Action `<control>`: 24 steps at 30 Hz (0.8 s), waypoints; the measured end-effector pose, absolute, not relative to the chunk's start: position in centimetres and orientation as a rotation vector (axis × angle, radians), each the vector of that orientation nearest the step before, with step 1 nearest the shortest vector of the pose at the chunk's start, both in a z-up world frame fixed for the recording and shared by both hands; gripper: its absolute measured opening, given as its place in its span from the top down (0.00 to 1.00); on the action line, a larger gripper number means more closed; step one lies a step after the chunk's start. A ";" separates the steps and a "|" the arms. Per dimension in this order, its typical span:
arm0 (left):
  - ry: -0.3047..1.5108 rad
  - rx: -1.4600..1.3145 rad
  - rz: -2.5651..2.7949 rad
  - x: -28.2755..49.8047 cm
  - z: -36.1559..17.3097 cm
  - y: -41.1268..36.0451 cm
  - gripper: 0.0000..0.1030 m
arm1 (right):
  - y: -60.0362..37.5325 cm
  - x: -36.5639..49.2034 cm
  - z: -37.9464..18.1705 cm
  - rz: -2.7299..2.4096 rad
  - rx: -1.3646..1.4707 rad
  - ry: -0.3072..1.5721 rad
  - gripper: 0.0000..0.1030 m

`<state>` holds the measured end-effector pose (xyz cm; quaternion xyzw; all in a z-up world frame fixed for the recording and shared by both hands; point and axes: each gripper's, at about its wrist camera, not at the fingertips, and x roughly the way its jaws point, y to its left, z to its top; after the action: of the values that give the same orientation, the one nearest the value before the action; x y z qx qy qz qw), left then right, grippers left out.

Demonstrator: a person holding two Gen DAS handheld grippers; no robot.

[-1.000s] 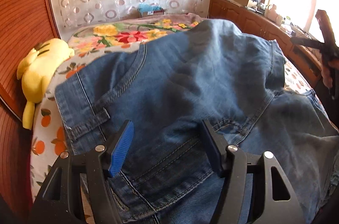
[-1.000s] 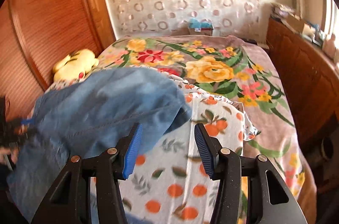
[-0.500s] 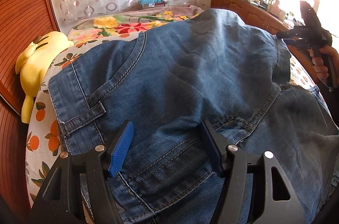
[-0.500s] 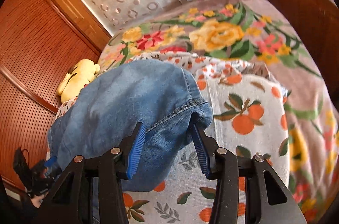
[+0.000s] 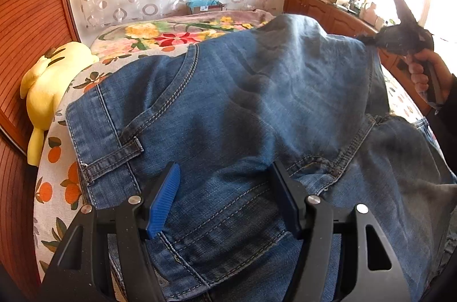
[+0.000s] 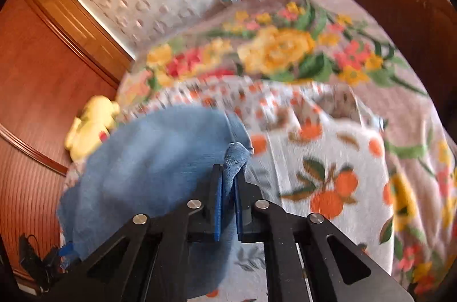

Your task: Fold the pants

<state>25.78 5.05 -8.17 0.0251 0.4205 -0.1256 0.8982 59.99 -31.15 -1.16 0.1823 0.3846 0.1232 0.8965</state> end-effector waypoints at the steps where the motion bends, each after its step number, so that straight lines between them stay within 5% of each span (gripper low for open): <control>1: 0.865 0.050 -0.259 25.7 -8.1 5.4 0.36 | -31.0 59.4 0.4 0.276 0.377 0.749 0.96; 8: 0.806 0.020 -0.272 24.8 -7.3 5.9 0.36 | -29.8 50.9 10.3 0.299 0.216 0.492 0.97; 15: 0.840 0.047 -0.286 25.0 -7.7 5.1 0.36 | -33.5 45.8 0.8 0.156 0.190 0.799 0.94; 24: 0.868 0.101 -0.261 25.2 -8.1 4.1 0.36 | -35.1 43.8 -0.1 0.122 0.229 0.796 0.77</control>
<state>25.16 4.13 -8.06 0.0486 0.4190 -0.1258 0.8979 43.81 -35.14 -0.10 0.1111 0.3865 0.0593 0.9136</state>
